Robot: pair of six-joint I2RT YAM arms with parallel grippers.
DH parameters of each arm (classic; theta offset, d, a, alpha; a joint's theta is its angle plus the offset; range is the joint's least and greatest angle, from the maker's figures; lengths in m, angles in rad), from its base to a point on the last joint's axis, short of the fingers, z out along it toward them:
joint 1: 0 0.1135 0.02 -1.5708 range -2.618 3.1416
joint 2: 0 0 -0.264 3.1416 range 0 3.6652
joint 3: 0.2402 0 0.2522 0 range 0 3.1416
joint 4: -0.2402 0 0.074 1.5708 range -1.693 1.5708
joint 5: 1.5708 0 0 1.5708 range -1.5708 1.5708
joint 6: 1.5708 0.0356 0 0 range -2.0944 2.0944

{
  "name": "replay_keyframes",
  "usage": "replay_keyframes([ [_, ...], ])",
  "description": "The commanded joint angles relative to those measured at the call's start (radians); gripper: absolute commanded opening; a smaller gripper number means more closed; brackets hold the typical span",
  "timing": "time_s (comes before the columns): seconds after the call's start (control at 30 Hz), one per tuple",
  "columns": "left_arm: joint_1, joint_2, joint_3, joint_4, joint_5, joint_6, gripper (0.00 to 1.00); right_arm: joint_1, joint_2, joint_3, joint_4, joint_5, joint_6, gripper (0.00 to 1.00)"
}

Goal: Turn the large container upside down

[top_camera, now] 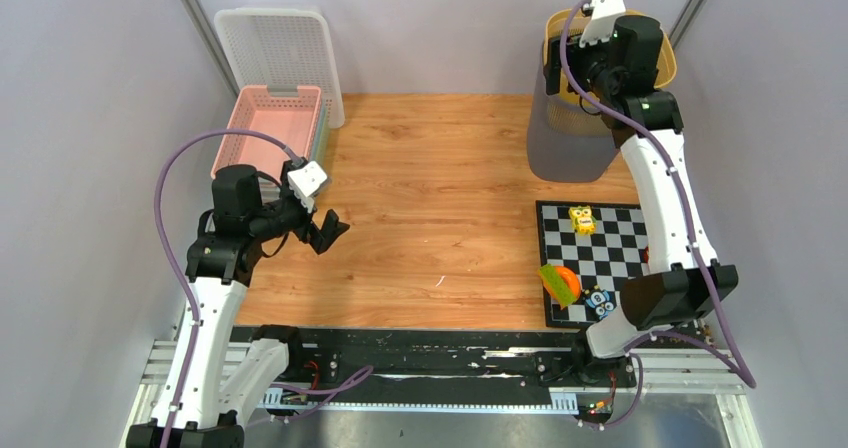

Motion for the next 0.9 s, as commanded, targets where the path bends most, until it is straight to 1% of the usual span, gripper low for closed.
replay_keyframes([
  [0.0, 0.003, 0.002, -0.011, 0.02, 0.02, -0.005, 1.0, 0.0, 0.054, 0.054, 0.006, 0.034, 0.042, 0.86],
  [0.3, 0.003, 0.004, -0.016, 0.022, 0.02, -0.003, 1.0, 0.002, 0.16, 0.095, 0.005, 0.082, 0.009, 0.79],
  [0.6, 0.003, 0.005, -0.021, 0.026, 0.019, -0.001, 1.0, 0.013, 0.191, 0.106, 0.004, 0.095, -0.02, 0.69],
  [0.77, 0.004, 0.007, -0.023, 0.027, 0.02, -0.001, 1.0, 0.014, 0.194, 0.105, 0.001, 0.103, -0.036, 0.58],
  [0.87, 0.004, 0.008, -0.022, 0.027, 0.02, 0.0, 1.0, 0.014, 0.191, 0.105, -0.001, 0.096, -0.045, 0.49],
])
